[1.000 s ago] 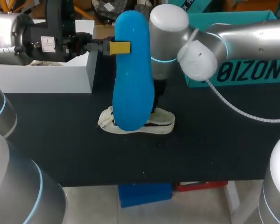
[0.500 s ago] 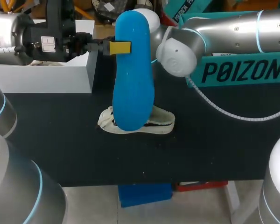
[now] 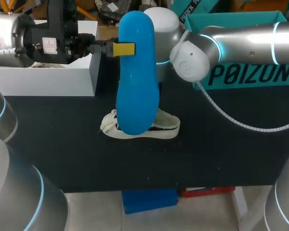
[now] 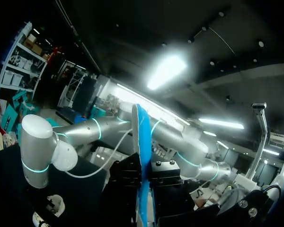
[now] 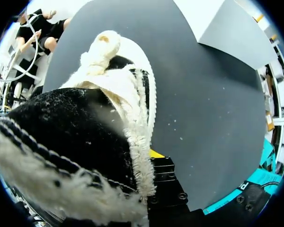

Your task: Take the shoe out of the shoebox, open the shoe tongue, remove and reinsert the insole, then place the shoe into the shoebox

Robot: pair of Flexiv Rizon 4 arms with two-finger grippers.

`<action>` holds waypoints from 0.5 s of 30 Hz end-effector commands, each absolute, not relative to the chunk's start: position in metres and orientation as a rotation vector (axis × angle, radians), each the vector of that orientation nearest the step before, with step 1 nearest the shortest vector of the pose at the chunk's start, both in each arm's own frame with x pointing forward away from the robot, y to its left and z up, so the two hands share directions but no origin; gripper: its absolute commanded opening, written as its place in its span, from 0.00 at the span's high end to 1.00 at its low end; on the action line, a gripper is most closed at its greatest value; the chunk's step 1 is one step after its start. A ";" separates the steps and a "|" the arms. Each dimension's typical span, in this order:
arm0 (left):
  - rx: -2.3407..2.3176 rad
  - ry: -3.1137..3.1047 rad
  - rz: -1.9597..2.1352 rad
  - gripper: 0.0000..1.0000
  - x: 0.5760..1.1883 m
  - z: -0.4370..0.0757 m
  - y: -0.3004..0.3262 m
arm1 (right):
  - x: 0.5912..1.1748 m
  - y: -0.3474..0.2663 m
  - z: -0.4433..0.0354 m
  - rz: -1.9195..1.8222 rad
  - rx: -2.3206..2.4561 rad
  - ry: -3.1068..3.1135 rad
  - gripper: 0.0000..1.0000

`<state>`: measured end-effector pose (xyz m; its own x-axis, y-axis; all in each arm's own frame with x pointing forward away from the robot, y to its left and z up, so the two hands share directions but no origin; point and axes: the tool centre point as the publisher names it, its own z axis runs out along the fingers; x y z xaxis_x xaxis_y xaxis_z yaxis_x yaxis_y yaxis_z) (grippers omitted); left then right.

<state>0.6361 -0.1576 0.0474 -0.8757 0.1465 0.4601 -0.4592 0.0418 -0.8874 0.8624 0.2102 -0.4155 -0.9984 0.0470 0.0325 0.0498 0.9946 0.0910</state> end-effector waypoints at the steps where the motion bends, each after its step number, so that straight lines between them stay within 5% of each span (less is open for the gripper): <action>1: 0.317 -1.901 1.884 1.00 0.636 0.048 -0.159 | 0.859 0.207 -0.423 -0.143 -0.076 -3.108 1.00; 15: 0.317 -1.901 1.884 1.00 0.636 0.048 -0.159 | 0.860 0.199 -0.409 -0.093 -0.185 -3.125 1.00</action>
